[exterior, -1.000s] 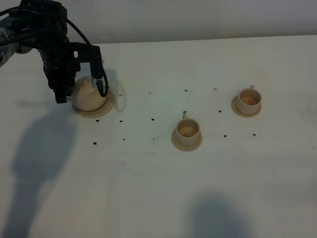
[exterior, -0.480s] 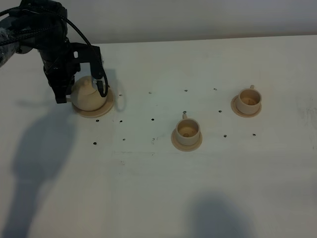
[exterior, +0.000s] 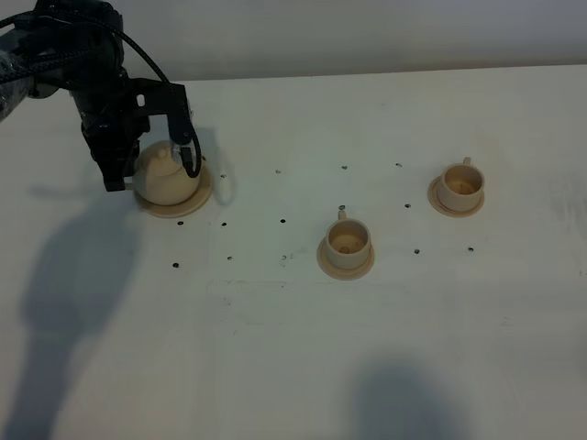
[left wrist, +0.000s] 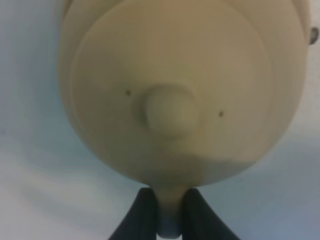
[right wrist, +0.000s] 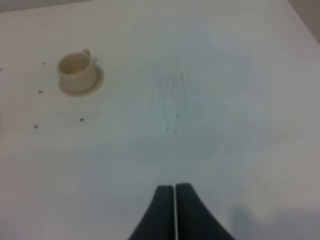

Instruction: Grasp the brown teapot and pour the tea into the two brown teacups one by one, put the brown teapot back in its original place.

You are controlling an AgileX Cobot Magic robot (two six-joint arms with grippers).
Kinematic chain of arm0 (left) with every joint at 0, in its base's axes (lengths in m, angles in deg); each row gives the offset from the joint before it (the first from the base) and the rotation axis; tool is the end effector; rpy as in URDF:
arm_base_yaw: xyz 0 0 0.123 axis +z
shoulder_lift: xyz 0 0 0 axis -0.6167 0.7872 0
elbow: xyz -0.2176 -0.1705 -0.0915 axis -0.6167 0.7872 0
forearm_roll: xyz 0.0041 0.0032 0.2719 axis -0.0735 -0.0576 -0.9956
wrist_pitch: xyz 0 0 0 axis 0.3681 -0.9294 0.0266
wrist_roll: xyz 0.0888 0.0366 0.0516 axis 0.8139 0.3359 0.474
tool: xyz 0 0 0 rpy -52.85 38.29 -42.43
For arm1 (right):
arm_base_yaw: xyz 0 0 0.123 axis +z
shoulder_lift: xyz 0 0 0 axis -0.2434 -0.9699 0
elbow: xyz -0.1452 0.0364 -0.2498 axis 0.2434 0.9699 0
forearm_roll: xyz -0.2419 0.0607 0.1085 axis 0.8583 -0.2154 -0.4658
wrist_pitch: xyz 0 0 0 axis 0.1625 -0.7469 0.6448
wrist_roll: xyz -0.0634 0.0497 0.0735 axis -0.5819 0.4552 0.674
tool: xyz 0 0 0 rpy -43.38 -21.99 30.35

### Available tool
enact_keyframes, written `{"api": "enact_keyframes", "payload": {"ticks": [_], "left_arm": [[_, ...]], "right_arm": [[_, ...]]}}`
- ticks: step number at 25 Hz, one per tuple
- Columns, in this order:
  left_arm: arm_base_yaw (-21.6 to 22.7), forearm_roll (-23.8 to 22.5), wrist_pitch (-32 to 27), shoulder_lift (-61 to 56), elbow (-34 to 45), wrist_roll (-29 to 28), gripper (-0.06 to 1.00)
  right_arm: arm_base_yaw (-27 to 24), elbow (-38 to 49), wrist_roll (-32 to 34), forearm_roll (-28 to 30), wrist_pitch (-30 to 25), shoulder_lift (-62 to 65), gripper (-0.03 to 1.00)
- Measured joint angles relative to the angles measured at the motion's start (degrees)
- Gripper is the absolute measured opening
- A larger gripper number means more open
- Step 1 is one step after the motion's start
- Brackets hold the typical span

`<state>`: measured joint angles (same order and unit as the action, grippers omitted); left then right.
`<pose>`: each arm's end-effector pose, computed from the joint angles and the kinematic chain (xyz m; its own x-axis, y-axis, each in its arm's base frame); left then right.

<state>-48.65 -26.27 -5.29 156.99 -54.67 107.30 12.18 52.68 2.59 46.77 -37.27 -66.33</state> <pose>0.4978 -0.0765 0.1463 -0.2126 0.9748 0.0670 0.9543 0.1925 0.2284 0.0229 -0.0008 0.2735 -0.4736 0.0395 -0.8799 0.0445 0.9988 0.0209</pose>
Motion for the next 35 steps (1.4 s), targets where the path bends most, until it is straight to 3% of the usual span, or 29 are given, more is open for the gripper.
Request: {"api": "enact_keyframes", "payload": {"ticks": [15, 25, 35], "left_arm": [[-0.1, 4.3, -1.1, -1.5, 0.0, -1.7, 0.16], [-0.2, 4.4, -2.7, -4.9, -0.1, -2.4, 0.16], [-4.1, 4.3, -1.4, -5.0, -1.4, -2.0, 0.16]], "right_arm": [[0.0, 0.0, 0.0, 0.0, 0.0, 0.0, -0.02], [0.0, 0.0, 0.0, 0.0, 0.0, 0.0, -0.02], [0.0, 0.0, 0.0, 0.0, 0.0, 0.0, -0.02]]}}
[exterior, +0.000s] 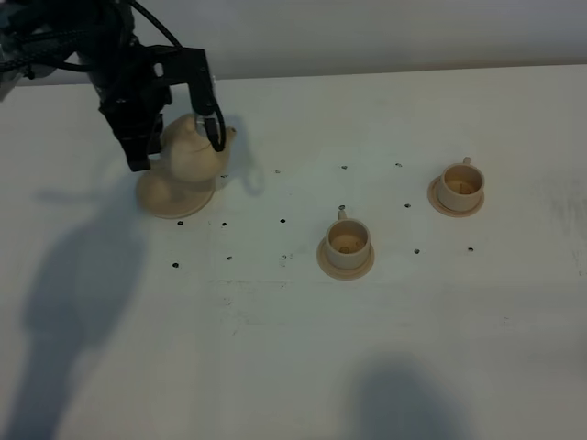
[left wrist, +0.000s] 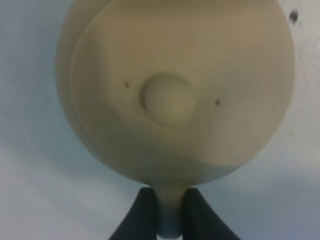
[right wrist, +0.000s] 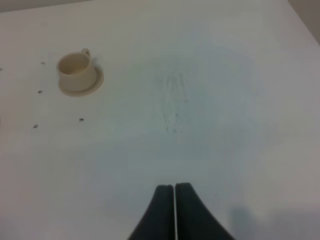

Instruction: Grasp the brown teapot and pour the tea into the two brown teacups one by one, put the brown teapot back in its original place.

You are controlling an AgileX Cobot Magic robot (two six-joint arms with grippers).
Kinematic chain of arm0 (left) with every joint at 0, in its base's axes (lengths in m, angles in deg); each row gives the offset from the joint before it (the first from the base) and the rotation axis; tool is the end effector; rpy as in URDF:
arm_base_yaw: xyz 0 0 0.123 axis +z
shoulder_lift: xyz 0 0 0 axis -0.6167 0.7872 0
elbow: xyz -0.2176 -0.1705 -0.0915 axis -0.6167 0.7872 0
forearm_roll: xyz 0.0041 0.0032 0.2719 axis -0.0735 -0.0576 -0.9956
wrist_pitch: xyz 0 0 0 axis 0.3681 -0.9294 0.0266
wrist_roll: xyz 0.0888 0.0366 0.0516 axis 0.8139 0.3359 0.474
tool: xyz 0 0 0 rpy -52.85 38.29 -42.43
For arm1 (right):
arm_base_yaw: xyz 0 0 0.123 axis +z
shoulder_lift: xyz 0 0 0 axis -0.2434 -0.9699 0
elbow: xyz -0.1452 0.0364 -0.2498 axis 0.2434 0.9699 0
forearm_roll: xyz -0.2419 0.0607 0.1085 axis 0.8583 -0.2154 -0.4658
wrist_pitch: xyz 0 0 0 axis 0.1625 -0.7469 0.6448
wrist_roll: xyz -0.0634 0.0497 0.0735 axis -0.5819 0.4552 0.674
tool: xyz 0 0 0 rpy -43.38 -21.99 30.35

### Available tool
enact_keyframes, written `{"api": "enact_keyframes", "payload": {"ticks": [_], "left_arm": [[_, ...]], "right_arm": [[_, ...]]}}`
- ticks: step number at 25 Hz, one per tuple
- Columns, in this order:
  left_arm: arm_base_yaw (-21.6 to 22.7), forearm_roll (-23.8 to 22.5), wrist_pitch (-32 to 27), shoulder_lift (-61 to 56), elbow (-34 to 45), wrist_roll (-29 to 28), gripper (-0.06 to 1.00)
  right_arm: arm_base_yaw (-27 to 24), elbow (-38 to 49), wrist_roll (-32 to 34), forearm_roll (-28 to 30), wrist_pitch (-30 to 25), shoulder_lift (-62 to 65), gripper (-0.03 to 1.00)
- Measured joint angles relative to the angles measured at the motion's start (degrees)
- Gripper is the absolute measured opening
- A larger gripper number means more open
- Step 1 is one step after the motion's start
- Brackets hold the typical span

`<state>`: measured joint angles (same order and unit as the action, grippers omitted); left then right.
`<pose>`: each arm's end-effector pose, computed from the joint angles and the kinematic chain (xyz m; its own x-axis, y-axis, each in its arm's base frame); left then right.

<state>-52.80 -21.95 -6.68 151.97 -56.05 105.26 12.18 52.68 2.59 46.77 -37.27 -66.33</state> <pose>0.4859 -0.1183 0.1958 -0.1979 0.9792 -0.0441 0.9393 0.2023 0.2772 0.0229 -0.0008 0.2735 -0.4736 0.0395 -0.8799 0.0445 0.9988 0.0209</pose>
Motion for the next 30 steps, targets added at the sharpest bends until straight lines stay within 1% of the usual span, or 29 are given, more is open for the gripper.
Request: {"api": "enact_keyframes", "payload": {"ticks": [5, 10, 13, 15, 18, 22, 25, 30], "left_arm": [[-2.3, 0.2, 2.1, 0.0, 0.0, 0.5, 0.16], [-2.7, 1.5, 3.0, 0.0, 0.0, 0.7, 0.16], [-2.7, 1.6, 2.6, 0.0, -1.0, 0.5, 0.16], [-2.9, 2.6, 1.6, 0.0, -2.4, 0.2, 0.16], [-4.1, 3.4, 1.1, 0.0, -4.9, 0.2, 0.16], [-7.1, 3.1, 1.0, 0.0, -6.8, 0.8, 0.16], [-8.9, 1.7, 0.6, 0.0, -6.9, 1.8, 0.16], [-9.6, 0.8, -0.1, 0.0, -6.9, 2.1, 0.16]], "right_arm": [[0.0, 0.0, 0.0, 0.0, 0.0, 0.0, -0.02], [0.0, 0.0, 0.0, 0.0, 0.0, 0.0, -0.02], [0.0, 0.0, 0.0, 0.0, 0.0, 0.0, -0.02], [0.0, 0.0, 0.0, 0.0, 0.0, 0.0, -0.02], [0.0, 0.0, 0.0, 0.0, 0.0, 0.0, -0.02], [0.0, 0.0, 0.0, 0.0, 0.0, 0.0, -0.02], [0.0, 0.0, 0.0, 0.0, 0.0, 0.0, -0.02], [0.0, 0.0, 0.0, 0.0, 0.0, 0.0, -0.02]]}}
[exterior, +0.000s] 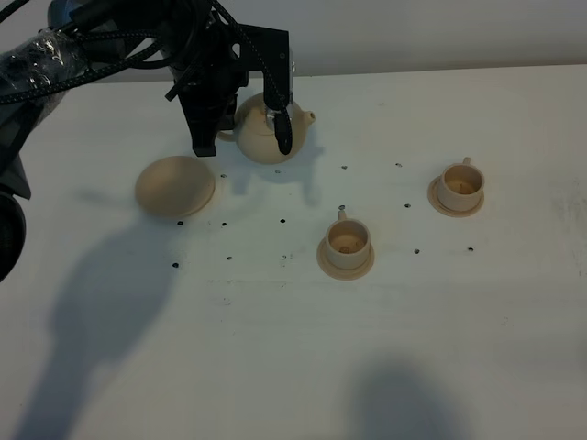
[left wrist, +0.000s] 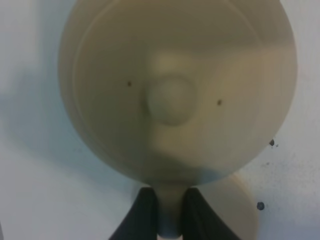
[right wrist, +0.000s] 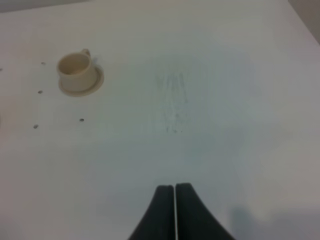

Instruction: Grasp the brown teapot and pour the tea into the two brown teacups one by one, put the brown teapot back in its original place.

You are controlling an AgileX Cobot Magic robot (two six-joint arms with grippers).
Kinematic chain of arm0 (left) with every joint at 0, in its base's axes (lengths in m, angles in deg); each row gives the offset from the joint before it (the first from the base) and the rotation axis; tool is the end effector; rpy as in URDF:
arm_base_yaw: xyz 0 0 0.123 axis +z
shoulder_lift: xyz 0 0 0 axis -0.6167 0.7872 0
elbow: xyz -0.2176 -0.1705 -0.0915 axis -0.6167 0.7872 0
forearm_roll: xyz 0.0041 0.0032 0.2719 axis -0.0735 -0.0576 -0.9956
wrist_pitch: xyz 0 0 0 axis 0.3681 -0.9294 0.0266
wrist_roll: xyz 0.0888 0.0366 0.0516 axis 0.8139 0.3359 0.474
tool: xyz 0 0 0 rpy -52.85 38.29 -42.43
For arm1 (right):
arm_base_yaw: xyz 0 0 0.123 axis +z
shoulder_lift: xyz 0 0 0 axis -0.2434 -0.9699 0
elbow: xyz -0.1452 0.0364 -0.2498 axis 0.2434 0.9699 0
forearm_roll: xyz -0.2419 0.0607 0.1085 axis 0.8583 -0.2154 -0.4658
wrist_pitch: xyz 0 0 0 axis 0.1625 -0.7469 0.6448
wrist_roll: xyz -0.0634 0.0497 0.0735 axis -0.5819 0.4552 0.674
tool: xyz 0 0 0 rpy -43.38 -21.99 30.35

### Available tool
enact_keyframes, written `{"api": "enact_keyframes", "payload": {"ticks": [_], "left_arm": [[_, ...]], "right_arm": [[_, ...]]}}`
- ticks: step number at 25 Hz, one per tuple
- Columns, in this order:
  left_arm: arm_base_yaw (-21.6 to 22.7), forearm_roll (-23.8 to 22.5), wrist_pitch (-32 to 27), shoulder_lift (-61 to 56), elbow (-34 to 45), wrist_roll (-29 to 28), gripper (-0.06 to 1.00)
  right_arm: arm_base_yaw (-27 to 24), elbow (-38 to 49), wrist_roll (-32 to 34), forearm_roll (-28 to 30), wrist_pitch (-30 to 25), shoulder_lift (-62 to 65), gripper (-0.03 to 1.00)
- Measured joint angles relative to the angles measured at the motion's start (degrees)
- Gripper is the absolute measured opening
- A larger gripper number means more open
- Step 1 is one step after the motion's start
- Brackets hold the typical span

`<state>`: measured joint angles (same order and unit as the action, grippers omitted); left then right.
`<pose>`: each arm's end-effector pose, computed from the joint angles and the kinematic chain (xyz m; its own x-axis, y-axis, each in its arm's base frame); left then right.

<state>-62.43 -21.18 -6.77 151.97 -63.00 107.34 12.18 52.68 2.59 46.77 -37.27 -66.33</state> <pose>0.4718 -0.2050 0.2328 0.0083 0.9955 -0.0948 0.9264 0.0280 0.3754 0.0229 -0.0008 0.2735 -0.4736 0.0395 -0.8799 0.0445 0.9988 0.0209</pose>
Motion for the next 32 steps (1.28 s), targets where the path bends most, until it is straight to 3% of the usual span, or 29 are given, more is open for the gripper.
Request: {"api": "enact_keyframes", "payload": {"ticks": [10, 23, 32], "left_arm": [[-1.9, 0.3, 3.6, 2.4, -1.2, 1.3, 0.16], [-8.1, 3.4, 7.6, 15.7, -17.2, 1.2, 0.16], [-9.5, 3.2, 11.4, 18.9, -19.0, -0.7, 0.16]], "right_arm": [[0.0, 0.0, 0.0, 0.0, 0.0, 0.0, -0.02], [0.0, 0.0, 0.0, 0.0, 0.0, 0.0, -0.02], [0.0, 0.0, 0.0, 0.0, 0.0, 0.0, -0.02]]}}
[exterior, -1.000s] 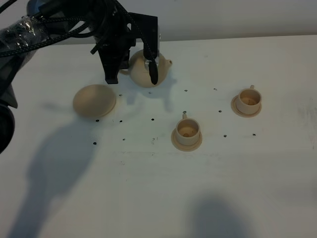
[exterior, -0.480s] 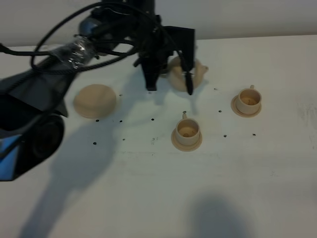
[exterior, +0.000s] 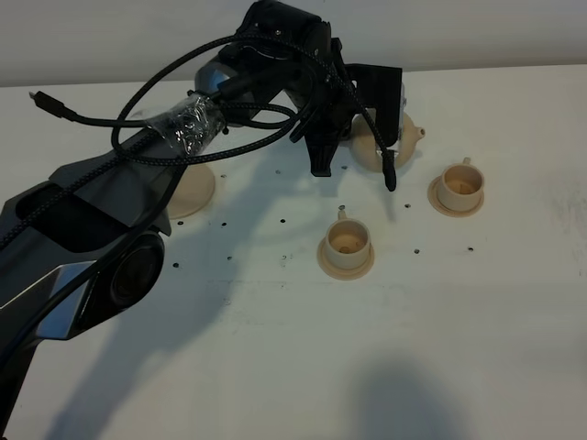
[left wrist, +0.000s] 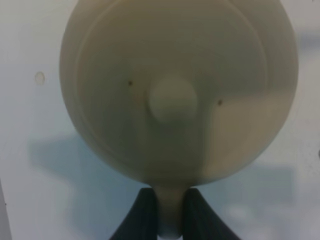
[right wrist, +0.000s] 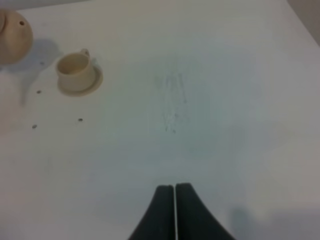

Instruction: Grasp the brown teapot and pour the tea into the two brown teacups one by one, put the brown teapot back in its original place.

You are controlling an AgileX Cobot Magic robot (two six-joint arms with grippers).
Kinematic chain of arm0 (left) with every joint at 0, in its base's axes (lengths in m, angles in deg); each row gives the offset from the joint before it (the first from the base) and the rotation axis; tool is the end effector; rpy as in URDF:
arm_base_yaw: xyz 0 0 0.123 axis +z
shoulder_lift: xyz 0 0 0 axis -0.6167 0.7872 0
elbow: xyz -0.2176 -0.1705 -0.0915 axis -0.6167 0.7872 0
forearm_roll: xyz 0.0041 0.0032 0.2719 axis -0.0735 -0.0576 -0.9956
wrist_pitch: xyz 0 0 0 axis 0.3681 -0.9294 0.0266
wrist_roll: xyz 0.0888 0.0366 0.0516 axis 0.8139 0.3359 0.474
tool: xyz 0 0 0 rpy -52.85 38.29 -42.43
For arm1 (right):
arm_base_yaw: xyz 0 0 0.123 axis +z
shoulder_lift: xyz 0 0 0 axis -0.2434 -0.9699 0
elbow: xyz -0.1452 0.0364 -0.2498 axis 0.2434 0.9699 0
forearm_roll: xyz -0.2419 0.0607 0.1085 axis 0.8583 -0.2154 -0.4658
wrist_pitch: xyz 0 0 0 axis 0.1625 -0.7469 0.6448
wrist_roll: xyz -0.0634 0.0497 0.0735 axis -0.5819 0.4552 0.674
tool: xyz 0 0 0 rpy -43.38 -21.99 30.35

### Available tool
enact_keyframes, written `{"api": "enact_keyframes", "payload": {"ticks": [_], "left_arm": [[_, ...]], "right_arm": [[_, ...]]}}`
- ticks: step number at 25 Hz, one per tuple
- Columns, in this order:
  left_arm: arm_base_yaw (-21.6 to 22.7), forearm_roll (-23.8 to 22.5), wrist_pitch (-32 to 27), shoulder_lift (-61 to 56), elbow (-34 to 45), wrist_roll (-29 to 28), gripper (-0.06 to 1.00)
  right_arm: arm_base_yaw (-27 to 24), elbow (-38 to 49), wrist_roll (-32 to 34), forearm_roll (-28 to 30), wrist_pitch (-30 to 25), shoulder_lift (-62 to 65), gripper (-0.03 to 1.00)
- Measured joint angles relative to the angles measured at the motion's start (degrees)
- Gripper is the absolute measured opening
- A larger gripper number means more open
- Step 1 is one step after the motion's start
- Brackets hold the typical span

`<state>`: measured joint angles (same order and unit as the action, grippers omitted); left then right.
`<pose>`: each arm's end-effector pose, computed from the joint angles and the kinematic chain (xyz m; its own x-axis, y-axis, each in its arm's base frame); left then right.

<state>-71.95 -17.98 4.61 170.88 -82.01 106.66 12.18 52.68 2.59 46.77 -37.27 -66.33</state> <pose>0.4919 -0.3277 0.1667 0.1903 0.9546 -0.2292 0.8601 -0.0496 0.5076 0.0229 -0.0008 0.2735 -0.4736 0.0395 -0.8799 0.0445 0.9988 0.0209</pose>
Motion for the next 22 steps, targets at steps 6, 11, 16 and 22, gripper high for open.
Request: {"api": "enact_keyframes", "payload": {"ticks": [6, 11, 16, 22], "left_arm": [[-1.4, -1.3, 3.5, 0.1, 0.0, -1.1, 0.16], [-1.9, -2.8, 5.5, 0.4, 0.0, -1.1, 0.16], [-2.1, -5.3, 6.9, 0.8, 0.0, -1.1, 0.16], [-4.3, -11.5, 9.6, 0.8, 0.0, -1.1, 0.16]], "right_arm": [[0.0, 0.0, 0.0, 0.0, 0.0, 0.0, -0.02], [0.0, 0.0, 0.0, 0.0, 0.0, 0.0, -0.02], [0.0, 0.0, 0.0, 0.0, 0.0, 0.0, -0.02], [0.0, 0.0, 0.0, 0.0, 0.0, 0.0, -0.02]]}}
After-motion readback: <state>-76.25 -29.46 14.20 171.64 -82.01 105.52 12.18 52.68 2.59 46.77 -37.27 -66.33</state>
